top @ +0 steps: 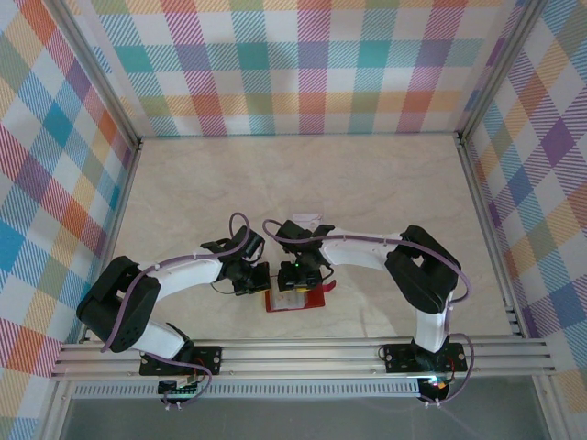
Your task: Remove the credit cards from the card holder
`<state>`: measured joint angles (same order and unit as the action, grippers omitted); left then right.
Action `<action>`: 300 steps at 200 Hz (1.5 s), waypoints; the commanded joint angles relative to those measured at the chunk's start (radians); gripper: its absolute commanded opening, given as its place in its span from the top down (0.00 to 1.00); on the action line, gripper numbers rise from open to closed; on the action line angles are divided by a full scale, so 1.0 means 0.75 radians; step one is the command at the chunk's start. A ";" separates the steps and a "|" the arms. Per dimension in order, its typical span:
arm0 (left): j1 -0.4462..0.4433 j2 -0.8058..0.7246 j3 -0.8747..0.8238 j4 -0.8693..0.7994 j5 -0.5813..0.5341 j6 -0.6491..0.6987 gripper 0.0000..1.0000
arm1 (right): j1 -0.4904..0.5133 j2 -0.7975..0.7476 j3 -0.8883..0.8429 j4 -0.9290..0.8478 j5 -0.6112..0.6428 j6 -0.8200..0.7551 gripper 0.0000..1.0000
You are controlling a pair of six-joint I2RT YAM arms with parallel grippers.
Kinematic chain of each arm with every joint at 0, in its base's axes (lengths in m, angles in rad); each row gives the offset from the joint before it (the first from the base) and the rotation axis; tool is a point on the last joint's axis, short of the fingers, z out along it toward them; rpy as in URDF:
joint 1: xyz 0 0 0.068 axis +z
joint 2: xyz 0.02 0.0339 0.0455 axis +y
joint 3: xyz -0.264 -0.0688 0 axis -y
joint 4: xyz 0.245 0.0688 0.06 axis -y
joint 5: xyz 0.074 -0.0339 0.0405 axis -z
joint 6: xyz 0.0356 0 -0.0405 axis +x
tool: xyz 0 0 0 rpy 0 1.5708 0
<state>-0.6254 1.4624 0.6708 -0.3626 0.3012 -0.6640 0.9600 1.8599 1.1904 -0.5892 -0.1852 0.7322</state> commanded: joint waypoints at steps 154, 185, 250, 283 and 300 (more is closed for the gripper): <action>0.007 -0.026 0.034 -0.098 0.017 0.027 0.96 | -0.010 -0.128 -0.006 -0.288 0.283 -0.058 0.56; 0.006 -0.033 0.063 -0.109 0.020 0.032 0.95 | -0.021 -0.152 -0.041 -0.312 0.317 -0.059 0.57; -0.002 -0.042 0.104 -0.133 0.036 0.036 0.95 | -0.045 -0.199 -0.037 -0.389 0.392 -0.078 0.63; -0.034 -0.061 0.118 -0.155 0.019 0.000 0.96 | -0.051 -0.216 -0.011 -0.417 0.403 -0.093 0.68; -0.058 -0.058 0.116 -0.155 0.004 -0.025 0.96 | -0.053 -0.226 0.004 -0.408 0.377 -0.109 0.73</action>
<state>-0.6453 1.4395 0.7372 -0.4435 0.3058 -0.6617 0.9276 1.7153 1.1667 -0.8623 0.0982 0.6739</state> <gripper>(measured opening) 0.053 0.299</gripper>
